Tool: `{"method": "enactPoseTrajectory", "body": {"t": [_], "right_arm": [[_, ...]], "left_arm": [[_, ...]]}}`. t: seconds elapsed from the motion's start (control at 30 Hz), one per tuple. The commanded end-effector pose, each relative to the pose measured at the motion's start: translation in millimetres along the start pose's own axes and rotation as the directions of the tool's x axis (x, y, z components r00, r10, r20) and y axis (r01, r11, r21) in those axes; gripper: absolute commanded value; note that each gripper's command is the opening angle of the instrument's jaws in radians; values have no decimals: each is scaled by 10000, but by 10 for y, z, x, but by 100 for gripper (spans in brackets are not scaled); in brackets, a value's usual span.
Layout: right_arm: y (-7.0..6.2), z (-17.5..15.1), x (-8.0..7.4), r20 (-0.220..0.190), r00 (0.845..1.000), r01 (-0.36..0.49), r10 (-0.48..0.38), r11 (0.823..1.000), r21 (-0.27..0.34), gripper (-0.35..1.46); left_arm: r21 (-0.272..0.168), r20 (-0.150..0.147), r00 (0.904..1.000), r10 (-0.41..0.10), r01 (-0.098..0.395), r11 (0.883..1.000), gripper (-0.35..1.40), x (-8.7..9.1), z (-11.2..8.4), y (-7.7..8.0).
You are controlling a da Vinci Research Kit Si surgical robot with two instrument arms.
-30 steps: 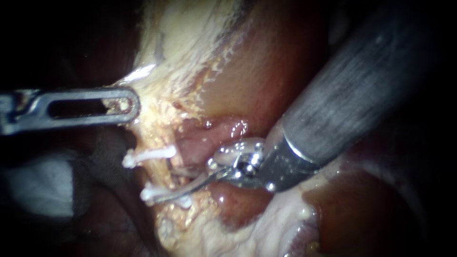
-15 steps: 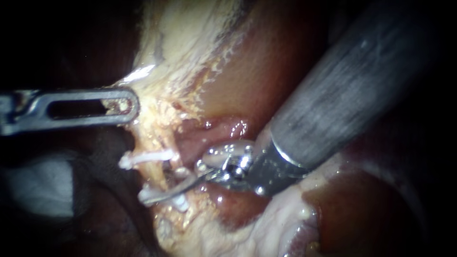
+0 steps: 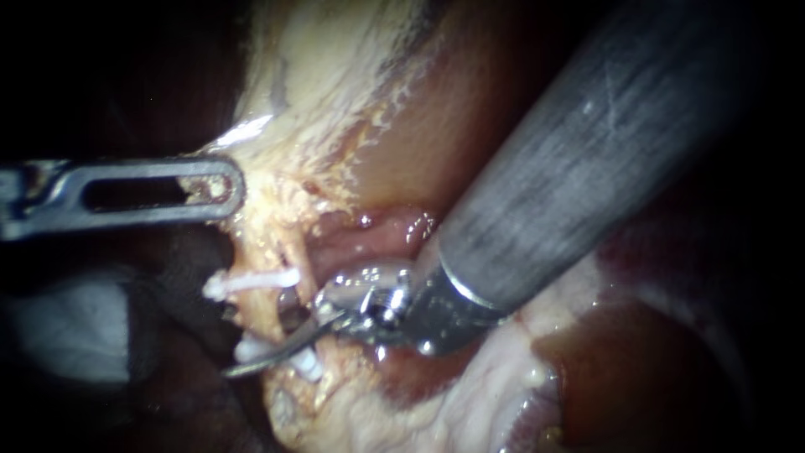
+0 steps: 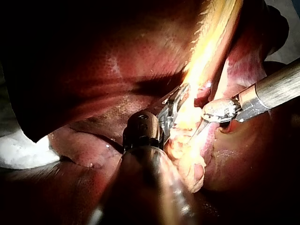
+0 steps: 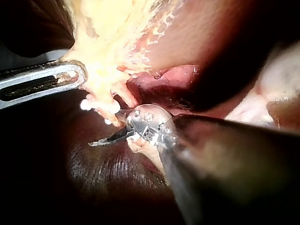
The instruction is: Go to the cutting position left tube
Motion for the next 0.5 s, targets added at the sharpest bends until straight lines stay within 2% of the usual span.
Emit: {"method": "enactPoseTrajectory", "body": {"t": [0.03, 0.33, 0.5], "right_arm": [[2, 1, 1, -39, 10000, -18, 18, 10000, -30, 141], [17, 5, 2, -151, 9998, -156, 154, 9998, -157, 141], [21, 6, 2, -175, 9995, -281, 277, 9994, -203, 141]], "left_arm": [[-1, 0, 10000, 1, -1, 10000, -35, 0, 0, 0], [-2, 1, 10000, 0, 0, 10000, -35, 0, 0, 0], [-2, 2, 10000, -1, 1, 10000, -35, 0, 0, 0]]}}
